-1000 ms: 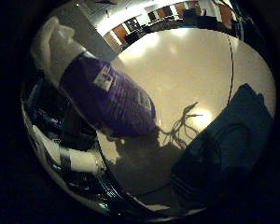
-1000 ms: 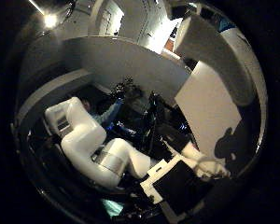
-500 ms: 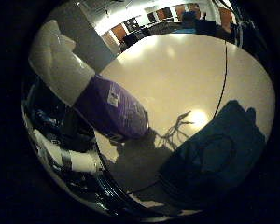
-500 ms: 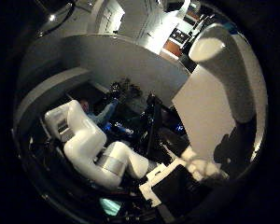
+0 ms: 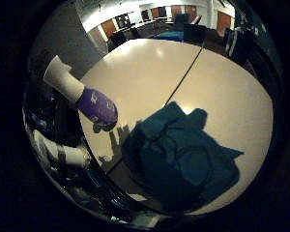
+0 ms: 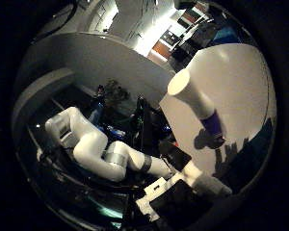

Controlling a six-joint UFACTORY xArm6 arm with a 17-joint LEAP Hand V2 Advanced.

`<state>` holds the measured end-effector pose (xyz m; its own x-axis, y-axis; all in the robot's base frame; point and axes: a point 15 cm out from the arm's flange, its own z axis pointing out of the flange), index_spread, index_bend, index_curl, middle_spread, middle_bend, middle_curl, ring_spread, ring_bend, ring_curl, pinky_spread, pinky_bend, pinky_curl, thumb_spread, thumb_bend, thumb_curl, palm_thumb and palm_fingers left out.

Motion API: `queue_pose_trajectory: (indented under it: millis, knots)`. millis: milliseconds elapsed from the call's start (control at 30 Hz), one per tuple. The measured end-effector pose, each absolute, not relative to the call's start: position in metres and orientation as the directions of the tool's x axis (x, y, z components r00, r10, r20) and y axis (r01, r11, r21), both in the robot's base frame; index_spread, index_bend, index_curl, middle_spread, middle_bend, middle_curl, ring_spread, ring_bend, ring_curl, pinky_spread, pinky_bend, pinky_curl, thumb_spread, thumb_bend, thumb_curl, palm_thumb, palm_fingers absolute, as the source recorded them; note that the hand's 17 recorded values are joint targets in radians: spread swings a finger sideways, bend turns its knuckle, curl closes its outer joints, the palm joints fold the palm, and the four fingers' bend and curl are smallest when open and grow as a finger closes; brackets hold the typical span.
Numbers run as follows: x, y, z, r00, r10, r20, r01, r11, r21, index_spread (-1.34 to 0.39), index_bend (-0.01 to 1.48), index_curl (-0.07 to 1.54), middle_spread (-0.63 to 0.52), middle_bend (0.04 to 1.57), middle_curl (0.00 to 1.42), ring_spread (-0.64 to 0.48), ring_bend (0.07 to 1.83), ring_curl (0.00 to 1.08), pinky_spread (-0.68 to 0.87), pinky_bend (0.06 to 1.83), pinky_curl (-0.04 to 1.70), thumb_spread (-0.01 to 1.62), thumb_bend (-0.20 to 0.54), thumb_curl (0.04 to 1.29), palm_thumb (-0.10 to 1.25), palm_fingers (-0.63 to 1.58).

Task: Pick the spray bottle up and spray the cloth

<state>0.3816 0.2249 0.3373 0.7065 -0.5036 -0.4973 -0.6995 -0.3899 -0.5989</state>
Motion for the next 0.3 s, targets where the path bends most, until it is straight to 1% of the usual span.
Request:
queue_pose_trajectory:
  millis: [300]
  knots:
    - [0.374, 0.162, 0.378, 0.674, -0.559, -0.483, -0.711, -0.314, -0.629, -0.14, 0.16, 0.26, 0.15, 0.2, 0.33, 0.11, 0.37, 0.24, 0.26, 0.43, 0.3, 0.97, -0.027, 0.36, 0.68, 0.03]
